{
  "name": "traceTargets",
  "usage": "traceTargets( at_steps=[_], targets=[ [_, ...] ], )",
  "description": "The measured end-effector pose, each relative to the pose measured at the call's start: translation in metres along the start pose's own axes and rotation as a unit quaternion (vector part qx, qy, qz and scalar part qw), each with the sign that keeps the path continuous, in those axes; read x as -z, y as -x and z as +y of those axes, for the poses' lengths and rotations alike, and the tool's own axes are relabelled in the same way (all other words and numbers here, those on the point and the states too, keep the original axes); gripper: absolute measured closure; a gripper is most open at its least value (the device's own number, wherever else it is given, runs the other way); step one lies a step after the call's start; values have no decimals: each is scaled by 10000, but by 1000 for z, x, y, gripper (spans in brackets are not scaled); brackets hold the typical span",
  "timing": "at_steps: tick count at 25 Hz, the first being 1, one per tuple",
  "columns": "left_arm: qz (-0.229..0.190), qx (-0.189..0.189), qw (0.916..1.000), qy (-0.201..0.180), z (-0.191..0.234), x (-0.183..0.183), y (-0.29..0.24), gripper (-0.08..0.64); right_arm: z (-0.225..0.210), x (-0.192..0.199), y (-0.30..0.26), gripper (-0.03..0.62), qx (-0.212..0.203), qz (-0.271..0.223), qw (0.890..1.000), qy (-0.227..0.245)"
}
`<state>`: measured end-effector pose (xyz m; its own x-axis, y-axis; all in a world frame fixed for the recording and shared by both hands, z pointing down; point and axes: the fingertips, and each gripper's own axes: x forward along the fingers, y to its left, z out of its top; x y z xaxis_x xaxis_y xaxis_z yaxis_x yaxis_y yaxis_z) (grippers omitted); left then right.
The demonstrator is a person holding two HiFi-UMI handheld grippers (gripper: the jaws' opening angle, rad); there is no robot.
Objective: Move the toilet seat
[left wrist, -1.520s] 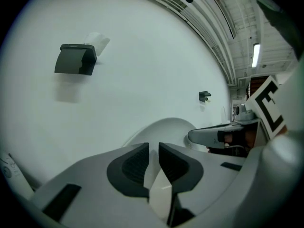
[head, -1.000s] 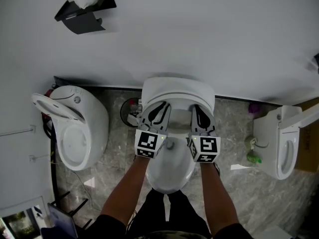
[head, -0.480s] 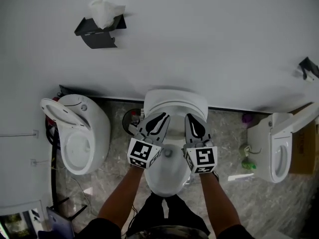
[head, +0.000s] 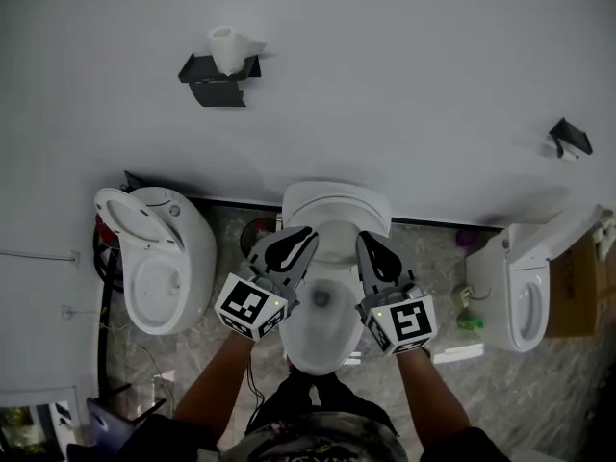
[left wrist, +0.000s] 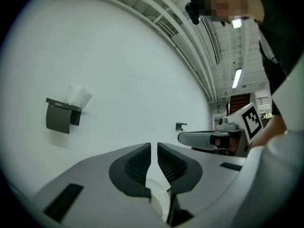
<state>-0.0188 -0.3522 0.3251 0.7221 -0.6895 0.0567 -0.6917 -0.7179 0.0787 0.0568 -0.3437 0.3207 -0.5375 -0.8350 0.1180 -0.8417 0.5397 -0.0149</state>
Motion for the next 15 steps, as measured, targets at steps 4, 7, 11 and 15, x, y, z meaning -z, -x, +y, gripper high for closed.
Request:
traceTargets(
  at_steps=[4, 7, 11, 15],
  targets=[
    [-66, 426, 9990, -135, -29, -36, 27, 503, 24, -33, 31, 588, -158, -105, 9998, 52],
    [-111, 712, 9972, -205, -52, -56, 45, 508, 40, -60, 50, 588, -228, -334, 9991, 129],
    [-229, 830, 9958, -310, -68, -79, 62, 519, 60, -75, 72, 588, -441, -342, 9984, 122],
    [-323, 1044, 9929, -461, -83, -99, 74, 534, 75, -87, 89, 588, -537, -177, 9983, 150]
  ],
)
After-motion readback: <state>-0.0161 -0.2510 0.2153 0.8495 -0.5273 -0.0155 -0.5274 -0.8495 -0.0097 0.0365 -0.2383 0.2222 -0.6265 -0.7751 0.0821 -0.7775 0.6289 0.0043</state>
